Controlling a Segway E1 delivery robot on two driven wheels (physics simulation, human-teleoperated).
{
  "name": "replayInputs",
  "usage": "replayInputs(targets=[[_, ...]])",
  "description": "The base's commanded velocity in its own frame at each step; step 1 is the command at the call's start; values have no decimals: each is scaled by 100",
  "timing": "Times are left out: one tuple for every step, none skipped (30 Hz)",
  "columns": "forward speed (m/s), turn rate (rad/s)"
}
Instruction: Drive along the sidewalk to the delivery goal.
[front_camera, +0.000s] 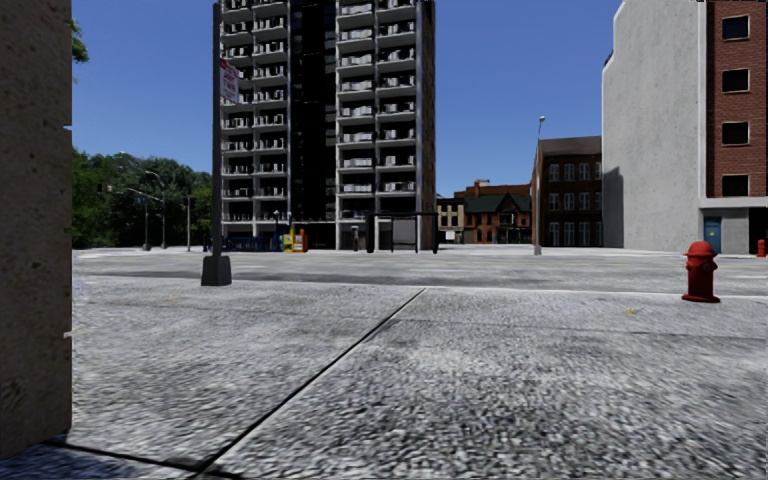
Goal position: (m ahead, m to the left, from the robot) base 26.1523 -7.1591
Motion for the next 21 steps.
replayInputs(targets=[[200, 55], [200, 56], [200, 56], [200, 56], [200, 56], [200, 56], [200, 56], [200, 57], [200, 61], [200, 64], [200, 65], [200, 65], [200, 65], [200, 65], [200, 65], [200, 65], [200, 65], [200, 65], [200, 65], [200, 65], [200, 65]])
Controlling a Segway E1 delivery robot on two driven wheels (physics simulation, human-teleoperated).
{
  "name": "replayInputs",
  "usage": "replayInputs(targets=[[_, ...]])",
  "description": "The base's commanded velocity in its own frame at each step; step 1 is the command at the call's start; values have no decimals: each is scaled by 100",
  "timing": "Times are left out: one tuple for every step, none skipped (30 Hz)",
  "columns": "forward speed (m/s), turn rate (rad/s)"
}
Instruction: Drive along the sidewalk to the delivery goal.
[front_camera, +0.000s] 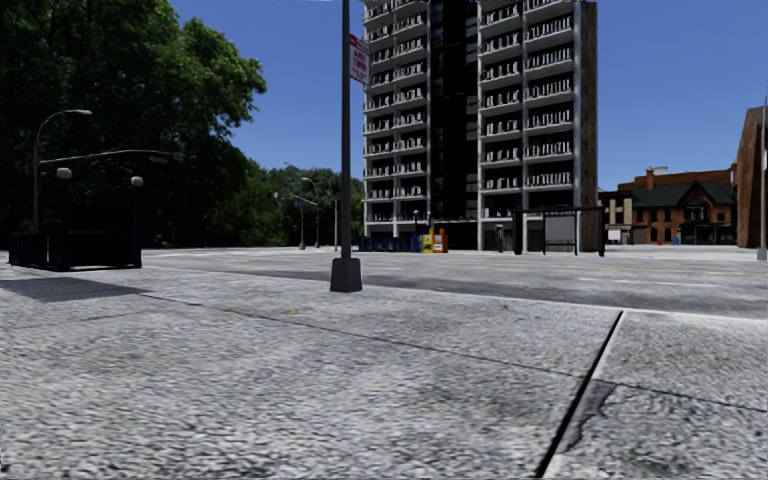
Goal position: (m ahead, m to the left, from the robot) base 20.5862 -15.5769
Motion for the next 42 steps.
replayInputs(targets=[[200, 65], [200, 65], [200, 65], [200, 65], [200, 65], [200, 65], [200, 65], [200, 65], [200, 65], [200, 65], [200, 65], [200, 65], [200, 65], [200, 65], [200, 65], [200, 65], [200, 65], [200, 65], [200, 65], [200, 65], [200, 65], [200, 65], [200, 65], [200, 65], [200, 65], [200, 65], [200, 65], [200, 65], [200, 65], [200, 65], [200, 65], [200, 65], [200, 65], [200, 65], [200, 65], [200, 65], [200, 65], [200, 65], [200, 65], [200, 65], [200, 65], [200, 65]])
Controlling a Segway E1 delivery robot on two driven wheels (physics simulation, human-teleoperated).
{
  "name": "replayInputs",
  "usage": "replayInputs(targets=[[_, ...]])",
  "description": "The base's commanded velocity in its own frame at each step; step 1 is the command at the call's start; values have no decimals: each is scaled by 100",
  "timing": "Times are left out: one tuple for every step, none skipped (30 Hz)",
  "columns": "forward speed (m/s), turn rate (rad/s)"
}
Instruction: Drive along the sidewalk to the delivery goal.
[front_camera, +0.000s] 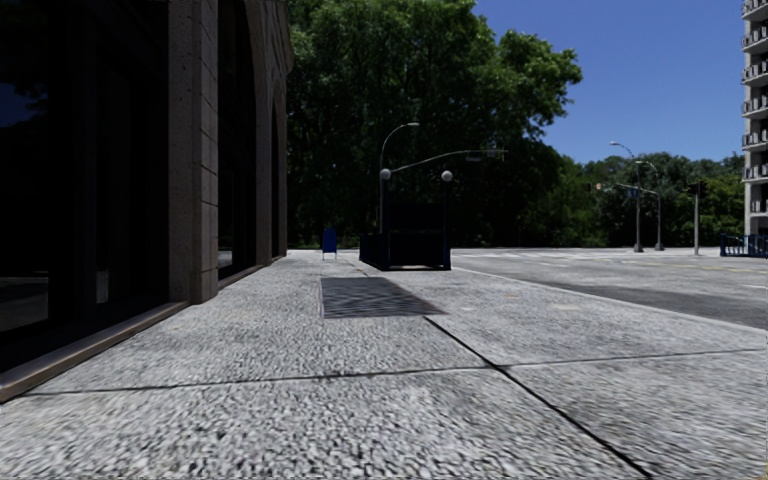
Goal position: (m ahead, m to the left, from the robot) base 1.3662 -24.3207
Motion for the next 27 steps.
replayInputs(targets=[[200, 65], [200, 65], [200, 65], [200, 65], [200, 65], [200, 65], [200, 62], [200, 62], [200, 52], [200, 43], [200, 35], [200, 0], [200, 0], [200, 0], [200, 0], [200, 0], [200, 0], [200, 0], [200, 0], [200, 0], [200, 0], [200, 0], [200, 0], [200, 0], [200, 0], [200, 0], [200, 0]])
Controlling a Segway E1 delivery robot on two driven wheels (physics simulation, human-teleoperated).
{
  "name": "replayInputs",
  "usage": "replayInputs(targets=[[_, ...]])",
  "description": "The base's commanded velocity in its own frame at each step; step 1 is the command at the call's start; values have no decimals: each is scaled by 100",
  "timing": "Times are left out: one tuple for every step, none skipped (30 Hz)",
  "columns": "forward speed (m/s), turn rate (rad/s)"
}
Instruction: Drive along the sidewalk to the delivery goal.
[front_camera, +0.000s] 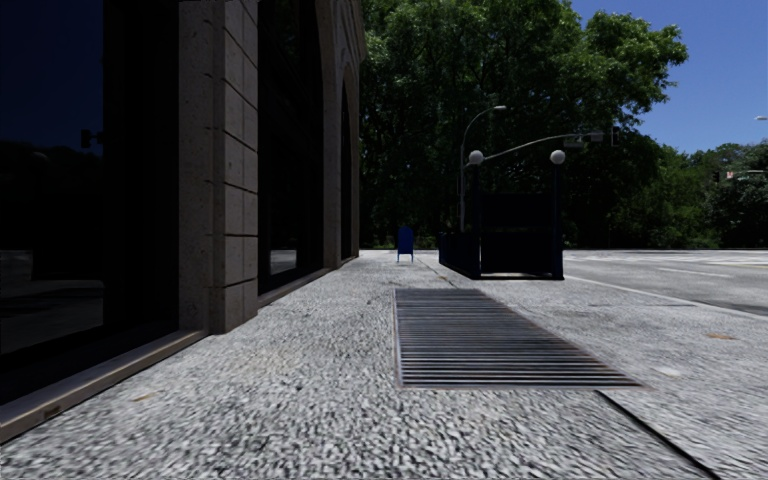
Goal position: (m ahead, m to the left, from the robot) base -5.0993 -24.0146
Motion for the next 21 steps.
replayInputs(targets=[[200, 0], [200, 0], [200, 0], [200, 0], [200, 0], [200, 0], [200, 0], [200, 0], [200, 0], [200, 0], [200, 0], [200, 0], [200, 0], [200, 0], [200, 0], [200, 0], [200, 0], [200, 0], [200, 0], [200, 0], [200, 0]])
